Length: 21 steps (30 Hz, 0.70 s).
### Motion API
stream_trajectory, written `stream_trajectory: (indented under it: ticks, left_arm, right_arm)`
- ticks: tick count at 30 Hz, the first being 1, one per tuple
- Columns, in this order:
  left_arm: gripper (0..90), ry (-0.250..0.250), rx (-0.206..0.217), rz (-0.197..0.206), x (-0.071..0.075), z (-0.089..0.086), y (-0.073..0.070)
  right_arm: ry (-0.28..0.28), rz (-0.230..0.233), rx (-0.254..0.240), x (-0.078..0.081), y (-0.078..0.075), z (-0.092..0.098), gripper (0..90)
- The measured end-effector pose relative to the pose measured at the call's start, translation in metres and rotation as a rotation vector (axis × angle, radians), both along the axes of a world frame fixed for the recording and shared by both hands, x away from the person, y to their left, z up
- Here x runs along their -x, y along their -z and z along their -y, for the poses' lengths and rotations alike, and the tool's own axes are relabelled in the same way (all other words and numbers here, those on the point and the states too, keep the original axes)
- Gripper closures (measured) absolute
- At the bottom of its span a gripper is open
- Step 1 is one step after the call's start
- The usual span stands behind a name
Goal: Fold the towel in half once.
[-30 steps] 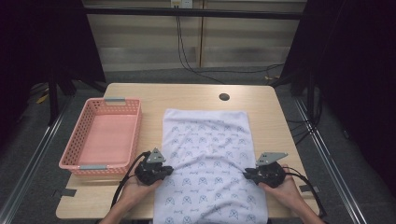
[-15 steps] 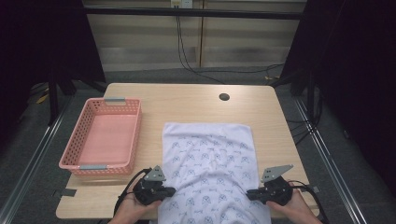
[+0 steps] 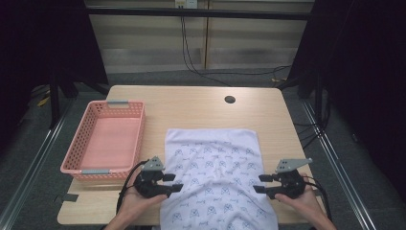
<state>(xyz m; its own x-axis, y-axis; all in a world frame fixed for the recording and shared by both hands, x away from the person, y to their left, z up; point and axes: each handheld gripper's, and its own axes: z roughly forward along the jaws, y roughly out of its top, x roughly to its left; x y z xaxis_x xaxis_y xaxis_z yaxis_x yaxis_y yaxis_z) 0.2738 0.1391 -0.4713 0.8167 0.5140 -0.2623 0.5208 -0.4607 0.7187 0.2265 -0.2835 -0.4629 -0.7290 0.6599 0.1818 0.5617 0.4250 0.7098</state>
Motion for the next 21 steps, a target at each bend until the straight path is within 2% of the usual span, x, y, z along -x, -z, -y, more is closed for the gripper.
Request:
stream_trajectory:
  ticks: [1, 2, 4, 6, 7, 9, 11, 13, 15, 16, 17, 19, 21]
  left_arm:
    - [50.4, 0.001, -0.018, 0.021, -0.006, 0.004, 0.000]
    - [53.8, 0.003, -0.019, 0.029, -0.011, 0.008, 0.002]
    - [53.0, -0.001, -0.012, 0.006, -0.021, 0.015, 0.005]
    - [53.4, -0.025, -0.037, 0.038, -0.028, 0.020, 0.007]
    - [53.5, -0.039, -0.041, 0.028, -0.034, 0.022, 0.009]
    - [54.2, -0.058, -0.036, 0.016, -0.043, 0.024, 0.011]
    - [56.0, -0.051, -0.032, 0.041, -0.048, 0.027, 0.010]
    - [56.0, -0.076, -0.039, 0.046, -0.054, 0.029, 0.009]
    - [55.9, -0.085, -0.033, 0.033, -0.062, 0.028, 0.009]
    - [55.9, -0.102, -0.027, 0.048, -0.065, 0.028, 0.010]
    - [55.9, -0.110, -0.023, 0.045, -0.068, 0.027, 0.011]
    - [55.9, -0.105, -0.025, 0.024, -0.072, 0.027, 0.017]
    - [56.6, -0.078, -0.071, 0.024, -0.070, 0.029, 0.022]
  right_arm:
    - [0.009, 0.015, -0.003, -0.004, -0.002, 0.001, 50.4]
    - [0.021, 0.024, -0.010, -0.010, -0.004, 0.003, 50.4]
    - [0.048, 0.041, -0.013, -0.025, -0.007, 0.007, 50.4]
    - [0.069, 0.050, -0.022, -0.037, -0.008, 0.010, 50.3]
    - [0.081, 0.056, -0.022, -0.045, -0.008, 0.012, 50.3]
    - [0.097, 0.062, -0.028, -0.061, -0.007, 0.017, 50.3]
    - [0.124, 0.076, -0.021, -0.077, -0.004, 0.021, 50.5]
    - [0.146, 0.087, -0.008, -0.093, -0.002, 0.023, 50.4]
    - [0.164, 0.089, -0.012, -0.110, 0.002, 0.025, 50.3]
    - [0.177, 0.085, -0.008, -0.119, 0.005, 0.025, 49.4]
    - [0.192, 0.088, 0.013, -0.127, 0.007, 0.025, 47.6]
    - [0.195, 0.086, 0.027, -0.141, 0.012, 0.023, 46.9]
    - [0.224, 0.086, 0.026, -0.155, 0.017, 0.023, 45.4]
